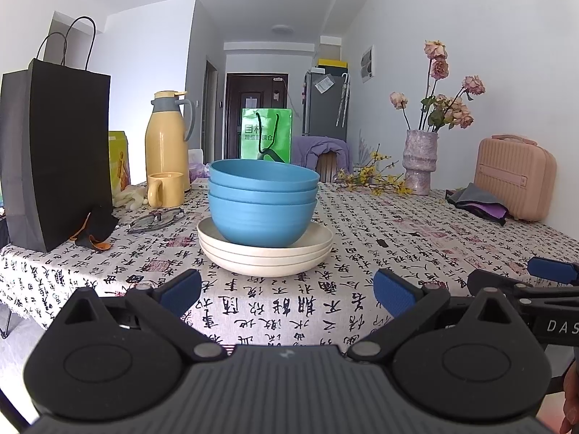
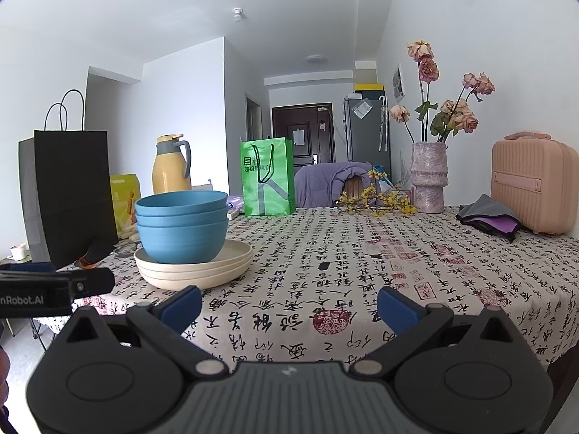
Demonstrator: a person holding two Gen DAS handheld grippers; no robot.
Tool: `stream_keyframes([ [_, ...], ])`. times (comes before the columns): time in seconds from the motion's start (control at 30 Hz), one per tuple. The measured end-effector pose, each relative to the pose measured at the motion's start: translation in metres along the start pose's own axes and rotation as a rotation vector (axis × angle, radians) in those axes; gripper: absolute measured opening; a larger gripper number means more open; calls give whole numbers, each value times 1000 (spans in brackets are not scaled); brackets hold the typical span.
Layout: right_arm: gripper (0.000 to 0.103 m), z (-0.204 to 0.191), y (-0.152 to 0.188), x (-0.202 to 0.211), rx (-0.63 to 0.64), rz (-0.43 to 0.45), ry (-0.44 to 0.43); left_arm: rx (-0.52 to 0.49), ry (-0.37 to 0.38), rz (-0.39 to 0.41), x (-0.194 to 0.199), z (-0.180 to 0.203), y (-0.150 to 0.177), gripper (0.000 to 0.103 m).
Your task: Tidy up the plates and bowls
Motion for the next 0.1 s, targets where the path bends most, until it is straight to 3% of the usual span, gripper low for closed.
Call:
stream_keyframes([
  [0.1,103,0,0,0,0,0,1,0,4,4,0,-1,0,103],
])
Point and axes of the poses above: each gripper's, at about its wrist camera, not at the fingertips, and x roughly against the way its jaws point, z to its right, y to its underside, the point moved 2 cm from there along -x, roughly the way its jaws point, and after that the axes turned 4 degrees about -z, right-handed, at the moved point
